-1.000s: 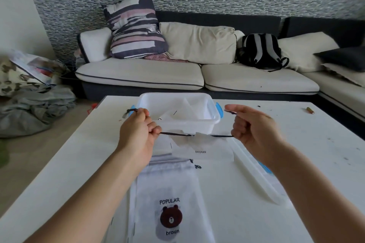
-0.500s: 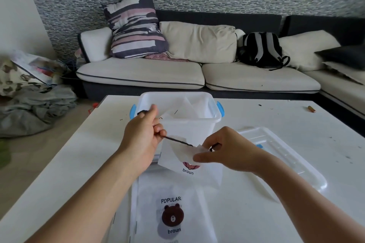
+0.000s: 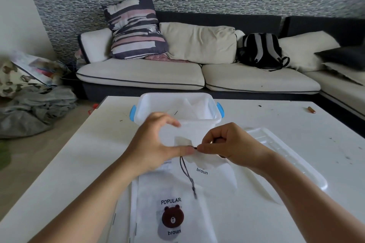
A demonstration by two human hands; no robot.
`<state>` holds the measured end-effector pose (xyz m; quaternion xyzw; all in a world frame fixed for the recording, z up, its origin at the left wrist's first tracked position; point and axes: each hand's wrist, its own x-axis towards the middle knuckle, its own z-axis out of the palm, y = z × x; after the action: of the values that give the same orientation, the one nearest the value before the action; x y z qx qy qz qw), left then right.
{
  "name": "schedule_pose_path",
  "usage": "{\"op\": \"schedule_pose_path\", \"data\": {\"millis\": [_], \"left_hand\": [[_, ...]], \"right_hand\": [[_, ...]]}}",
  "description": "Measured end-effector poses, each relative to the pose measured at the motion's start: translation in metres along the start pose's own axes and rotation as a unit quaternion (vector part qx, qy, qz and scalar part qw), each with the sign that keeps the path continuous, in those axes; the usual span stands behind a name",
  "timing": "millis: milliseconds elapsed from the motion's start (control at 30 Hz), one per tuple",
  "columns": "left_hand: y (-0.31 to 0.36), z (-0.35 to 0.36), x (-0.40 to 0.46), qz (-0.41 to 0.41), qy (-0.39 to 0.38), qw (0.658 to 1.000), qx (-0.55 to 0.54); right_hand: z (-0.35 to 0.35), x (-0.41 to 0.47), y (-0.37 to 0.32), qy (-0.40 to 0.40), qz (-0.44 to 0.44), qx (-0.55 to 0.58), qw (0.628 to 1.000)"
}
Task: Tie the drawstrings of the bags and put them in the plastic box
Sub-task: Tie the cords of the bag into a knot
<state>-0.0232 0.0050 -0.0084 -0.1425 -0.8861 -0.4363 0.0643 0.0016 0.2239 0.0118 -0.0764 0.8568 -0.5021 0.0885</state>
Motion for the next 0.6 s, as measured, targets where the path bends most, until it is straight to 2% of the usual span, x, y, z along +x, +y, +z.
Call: {"op": "schedule_pose_path", "data": {"millis": [67,267,600], "left_hand": [[0.001,0.004,-0.004,0.043,-0.032,0.999,-0.012],[-0.002,0.013,-0.004,0.096,-0.081,0.992,-0.021],[0.0,0.013,-0.006,0.055,-0.124,0.99,-0.038]], "right_hand": [[-0.002,0.001,0.0,0.005,-0.01,0.009,1.0],[-0.009,-0.001,0.004,-0.004,-0.026,-0.008,1.0],[-0.013,0.002,0.012,0.027,-0.039,-0.104,0.993]]}}
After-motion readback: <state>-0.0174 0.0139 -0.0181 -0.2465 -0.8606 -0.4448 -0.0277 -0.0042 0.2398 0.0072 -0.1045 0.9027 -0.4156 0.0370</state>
